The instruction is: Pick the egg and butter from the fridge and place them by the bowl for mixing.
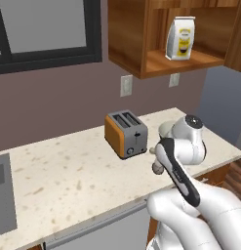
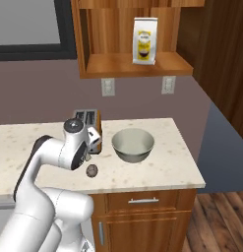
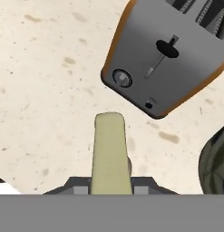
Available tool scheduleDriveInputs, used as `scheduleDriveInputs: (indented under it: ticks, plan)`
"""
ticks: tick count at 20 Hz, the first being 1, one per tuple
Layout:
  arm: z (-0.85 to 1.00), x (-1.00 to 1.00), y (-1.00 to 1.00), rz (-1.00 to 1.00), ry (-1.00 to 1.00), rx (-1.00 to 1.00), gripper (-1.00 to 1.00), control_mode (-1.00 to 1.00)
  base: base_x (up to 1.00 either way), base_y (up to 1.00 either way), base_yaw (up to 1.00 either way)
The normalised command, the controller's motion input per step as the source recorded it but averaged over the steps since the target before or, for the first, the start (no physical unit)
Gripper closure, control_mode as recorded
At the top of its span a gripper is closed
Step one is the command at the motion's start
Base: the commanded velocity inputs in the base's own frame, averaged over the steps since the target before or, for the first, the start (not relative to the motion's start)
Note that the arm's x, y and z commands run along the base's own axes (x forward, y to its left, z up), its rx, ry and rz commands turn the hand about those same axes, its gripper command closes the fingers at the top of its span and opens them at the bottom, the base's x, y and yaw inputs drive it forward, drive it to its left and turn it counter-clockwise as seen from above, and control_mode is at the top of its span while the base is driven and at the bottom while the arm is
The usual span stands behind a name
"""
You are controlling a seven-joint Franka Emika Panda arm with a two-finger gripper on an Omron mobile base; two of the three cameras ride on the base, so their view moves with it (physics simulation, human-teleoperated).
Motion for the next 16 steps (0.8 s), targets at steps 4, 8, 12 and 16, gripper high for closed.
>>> scheduleDriveInputs:
  ticks: [4, 8, 12, 16]
  plan:
    - [-0.18, 0.46, 0.0, 0.05, 0.0, 0.0, 1.0, -1.0, 0.0, 0.0, 0.0]
    - [-0.23, 0.48, 0.0, 0.05, 0.0, 0.0, 1.0, -1.0, 0.0, 0.0, 0.0]
    - [-0.24, 0.42, 0.0, 0.06, 0.0, 0.0, 1.0, -1.0, 0.0, 0.0, 0.0]
    - [-0.16, 0.35, 0.0, 0.05, 0.0, 0.0, 1.0, -1.0, 0.0, 0.0, 0.0]
